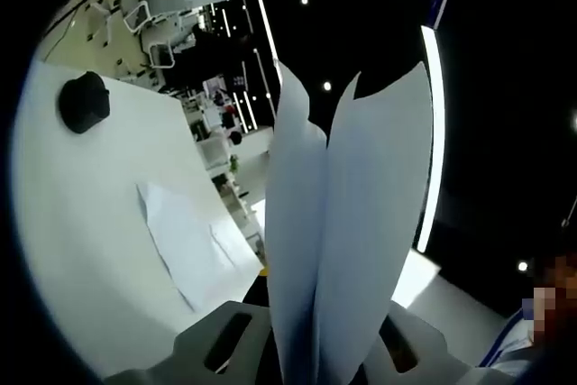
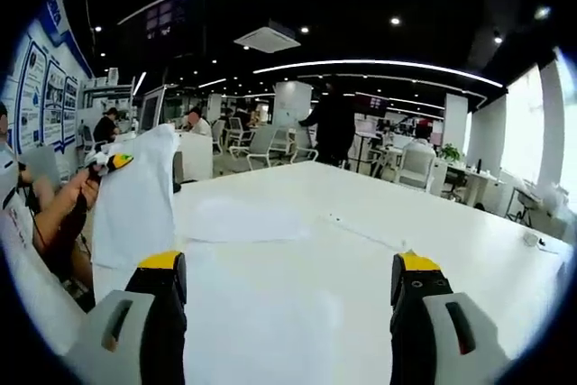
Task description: Organize the stack of printing papers by aligning and flattening the scattered papers on the table
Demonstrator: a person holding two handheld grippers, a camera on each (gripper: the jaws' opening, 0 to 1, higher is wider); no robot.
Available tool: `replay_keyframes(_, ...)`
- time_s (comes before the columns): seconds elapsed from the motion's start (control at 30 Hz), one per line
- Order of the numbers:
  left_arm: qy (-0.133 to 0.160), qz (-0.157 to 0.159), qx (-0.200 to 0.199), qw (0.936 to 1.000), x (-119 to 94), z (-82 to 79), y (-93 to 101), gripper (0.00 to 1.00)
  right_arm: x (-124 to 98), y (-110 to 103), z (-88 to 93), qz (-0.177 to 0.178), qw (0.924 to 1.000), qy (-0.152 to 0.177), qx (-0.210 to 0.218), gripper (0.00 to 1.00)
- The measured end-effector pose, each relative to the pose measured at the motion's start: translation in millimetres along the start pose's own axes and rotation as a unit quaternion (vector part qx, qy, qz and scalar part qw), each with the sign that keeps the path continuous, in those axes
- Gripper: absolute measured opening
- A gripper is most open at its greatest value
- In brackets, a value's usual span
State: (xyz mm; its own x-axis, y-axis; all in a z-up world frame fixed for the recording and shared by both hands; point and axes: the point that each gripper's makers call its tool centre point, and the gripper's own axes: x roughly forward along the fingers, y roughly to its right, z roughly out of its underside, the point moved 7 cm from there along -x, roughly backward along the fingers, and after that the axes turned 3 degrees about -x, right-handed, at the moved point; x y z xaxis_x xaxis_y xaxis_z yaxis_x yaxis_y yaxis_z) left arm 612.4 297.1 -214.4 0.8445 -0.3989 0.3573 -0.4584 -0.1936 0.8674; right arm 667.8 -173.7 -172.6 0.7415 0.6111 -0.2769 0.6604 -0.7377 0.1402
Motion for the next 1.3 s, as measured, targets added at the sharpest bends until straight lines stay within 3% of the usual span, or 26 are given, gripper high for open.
replay_keyframes(0.4,0.003,0.003,0.002,1.0,-1.5,-2.4,2.0,0.06,-5.2,2.5,3.1,0.005,1.0,-0.004,0.0,0.89)
replay_keyframes(0.67,0.004,0.001,0.002,1.0,-2.8,-2.5,0.8,0.06,3.5,2.3,7.8,-0.006,0.9985,-0.044,-0.031,0.89)
replay_keyframes(1.3,0.01,0.0,0.0,1.0,-4.8,-4.3,-1.4,0.06,19.7,10.3,32.1,-0.027,0.9913,-0.121,-0.044,0.87)
